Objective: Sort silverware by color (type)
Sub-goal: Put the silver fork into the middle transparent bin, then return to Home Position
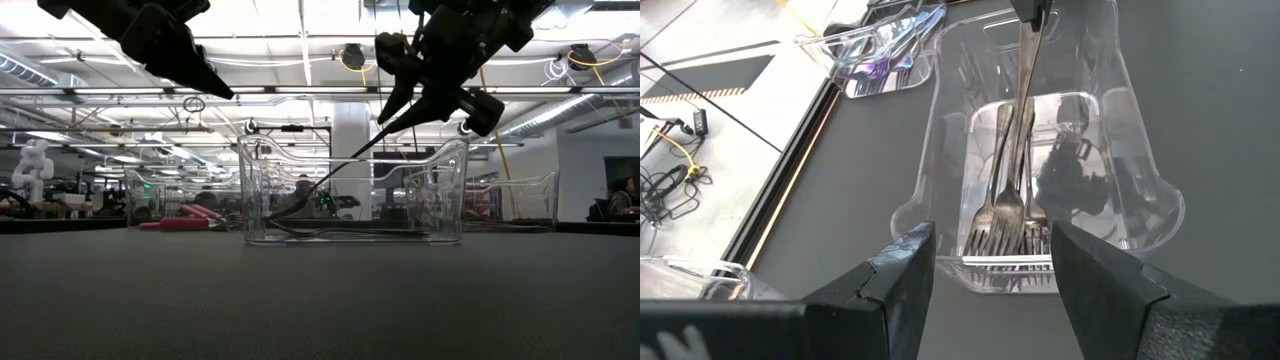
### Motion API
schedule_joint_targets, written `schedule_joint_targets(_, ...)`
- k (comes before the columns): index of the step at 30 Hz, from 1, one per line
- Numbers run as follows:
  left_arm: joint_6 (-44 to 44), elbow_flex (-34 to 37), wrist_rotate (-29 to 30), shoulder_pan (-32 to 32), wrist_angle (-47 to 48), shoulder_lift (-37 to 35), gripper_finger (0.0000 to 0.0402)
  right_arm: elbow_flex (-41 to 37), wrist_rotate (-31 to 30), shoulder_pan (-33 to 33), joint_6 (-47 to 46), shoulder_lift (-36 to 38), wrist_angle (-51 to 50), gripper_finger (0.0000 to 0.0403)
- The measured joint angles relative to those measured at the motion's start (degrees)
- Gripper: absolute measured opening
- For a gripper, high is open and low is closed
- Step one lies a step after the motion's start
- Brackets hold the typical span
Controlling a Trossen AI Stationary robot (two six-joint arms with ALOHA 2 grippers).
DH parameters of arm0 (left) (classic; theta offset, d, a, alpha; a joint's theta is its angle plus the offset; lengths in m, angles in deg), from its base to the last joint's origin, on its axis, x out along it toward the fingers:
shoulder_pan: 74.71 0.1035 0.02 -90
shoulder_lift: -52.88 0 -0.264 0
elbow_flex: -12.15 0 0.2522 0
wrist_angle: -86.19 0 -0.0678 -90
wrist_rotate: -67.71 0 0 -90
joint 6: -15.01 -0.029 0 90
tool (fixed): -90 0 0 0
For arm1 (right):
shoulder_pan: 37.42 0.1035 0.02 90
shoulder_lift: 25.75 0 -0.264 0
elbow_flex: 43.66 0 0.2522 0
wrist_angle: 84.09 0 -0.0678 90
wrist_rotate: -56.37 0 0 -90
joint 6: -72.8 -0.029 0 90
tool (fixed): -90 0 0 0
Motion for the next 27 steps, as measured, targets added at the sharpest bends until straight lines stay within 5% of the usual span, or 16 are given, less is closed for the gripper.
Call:
schedule_joint_targets(12, 0.01, 0.00, 0.13, 0.00, 0.02, 0.00, 0.0201, 0.00, 0.02, -0.02, -2.88, 0.01, 0.67, 0.0166)
schedule_joint_targets(27, -0.05, 0.00, 0.15, 0.00, 0.39, 0.00, 0.0201, 0.00, 0.06, -0.02, -5.73, 3.29, -5.57, 0.0172)
